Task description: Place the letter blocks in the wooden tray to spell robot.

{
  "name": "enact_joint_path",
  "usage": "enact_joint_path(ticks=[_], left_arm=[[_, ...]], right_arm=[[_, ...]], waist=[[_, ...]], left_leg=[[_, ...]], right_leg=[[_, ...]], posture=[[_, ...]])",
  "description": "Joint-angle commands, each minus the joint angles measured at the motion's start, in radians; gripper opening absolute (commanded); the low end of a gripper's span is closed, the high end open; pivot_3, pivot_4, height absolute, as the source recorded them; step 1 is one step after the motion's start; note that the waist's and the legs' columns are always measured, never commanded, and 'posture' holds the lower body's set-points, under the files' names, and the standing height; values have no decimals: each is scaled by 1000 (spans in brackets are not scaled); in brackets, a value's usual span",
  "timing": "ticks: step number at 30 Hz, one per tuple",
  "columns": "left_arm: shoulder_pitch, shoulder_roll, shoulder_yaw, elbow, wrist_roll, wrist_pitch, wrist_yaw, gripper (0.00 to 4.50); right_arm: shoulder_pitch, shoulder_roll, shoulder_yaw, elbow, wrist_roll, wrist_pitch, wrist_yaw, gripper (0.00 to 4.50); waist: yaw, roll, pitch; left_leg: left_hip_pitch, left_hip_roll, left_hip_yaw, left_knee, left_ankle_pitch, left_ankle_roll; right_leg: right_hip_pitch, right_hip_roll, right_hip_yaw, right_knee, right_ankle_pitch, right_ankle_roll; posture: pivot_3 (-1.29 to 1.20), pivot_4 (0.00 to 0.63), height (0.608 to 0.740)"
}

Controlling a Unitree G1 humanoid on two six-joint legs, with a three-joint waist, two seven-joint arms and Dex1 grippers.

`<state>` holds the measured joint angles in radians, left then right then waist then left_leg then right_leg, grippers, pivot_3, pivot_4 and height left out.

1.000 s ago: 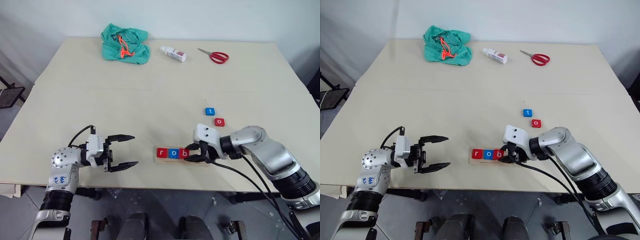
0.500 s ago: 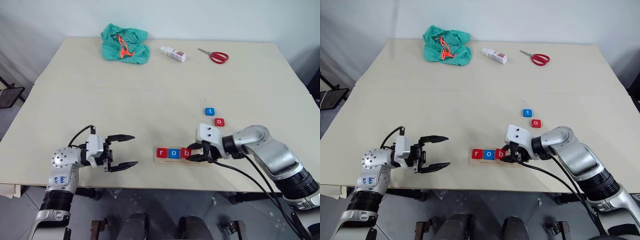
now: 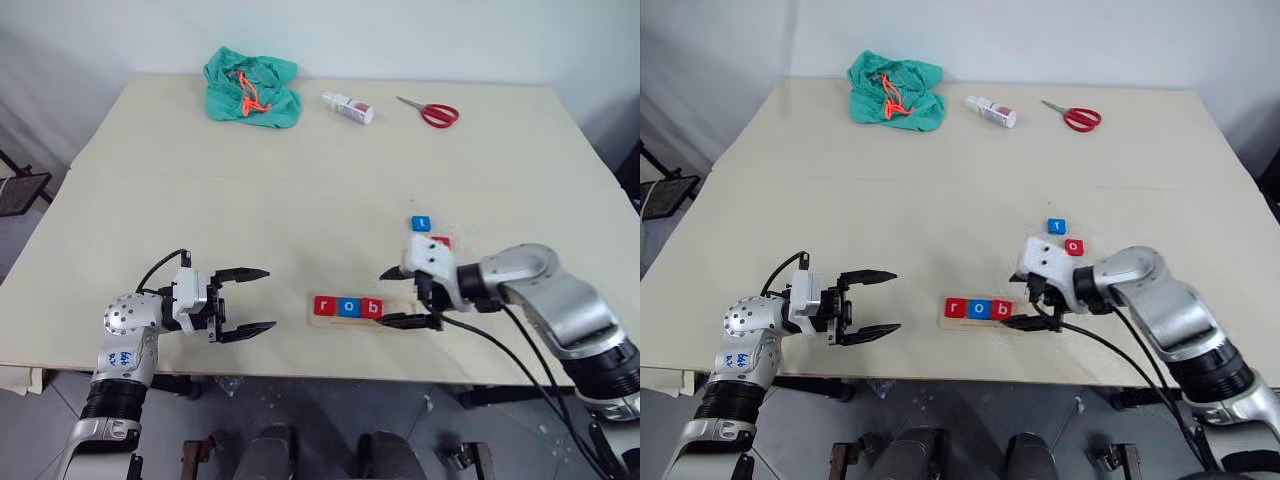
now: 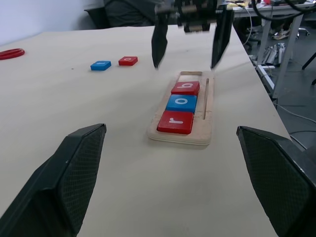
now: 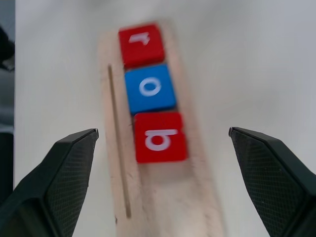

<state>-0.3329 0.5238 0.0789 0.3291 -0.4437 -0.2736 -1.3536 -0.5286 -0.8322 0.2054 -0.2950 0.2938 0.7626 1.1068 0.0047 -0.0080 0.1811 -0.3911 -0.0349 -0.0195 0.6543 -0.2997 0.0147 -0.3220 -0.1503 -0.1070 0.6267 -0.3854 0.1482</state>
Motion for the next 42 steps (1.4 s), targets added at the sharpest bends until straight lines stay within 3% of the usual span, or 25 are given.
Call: enact_joint_path(ticks=[1,3,6,17,32,42], left_arm=[[-21,-7,2,5,0,-17,-2,4500],[-28,-9,0,13,1,-17,-4,4500],[-48,-15,-5,37,5,-23,-11,4500],[-60,-17,-8,52,5,-33,-22,4500],[14,7,12,-28,-5,-16,19,4500],[11,7,10,-27,-4,-14,25,4500]], right_arm=[[62,-23,-78,-56,34,40,-40,4457],[91,-32,-98,-73,42,51,-55,4457],[134,-41,-105,-109,55,71,-69,3897],[85,12,-37,-111,72,162,-138,44],[13,64,87,-38,49,142,-140,14],[6,19,43,-52,63,138,-131,14]], waist=[[1,0,0],[0,0,0],[-1,0,0],[-2,0,0],[-5,0,0],[-5,0,0]], left_leg=[[0,0,0,0,0,0],[0,0,0,0,0,0],[0,0,1,-1,0,0],[0,0,0,-1,0,0],[0,0,0,-1,0,0],[0,0,0,-1,0,0]], right_leg=[[0,0,0,0,0,0],[0,0,0,0,0,0],[0,0,0,0,0,0],[0,0,0,0,0,0],[0,0,0,0,0,0],[-1,0,0,0,0,0]], posture=[[0,150,740],[0,150,740],[0,150,740],[0,150,740],[0,150,740],[0,150,740]])
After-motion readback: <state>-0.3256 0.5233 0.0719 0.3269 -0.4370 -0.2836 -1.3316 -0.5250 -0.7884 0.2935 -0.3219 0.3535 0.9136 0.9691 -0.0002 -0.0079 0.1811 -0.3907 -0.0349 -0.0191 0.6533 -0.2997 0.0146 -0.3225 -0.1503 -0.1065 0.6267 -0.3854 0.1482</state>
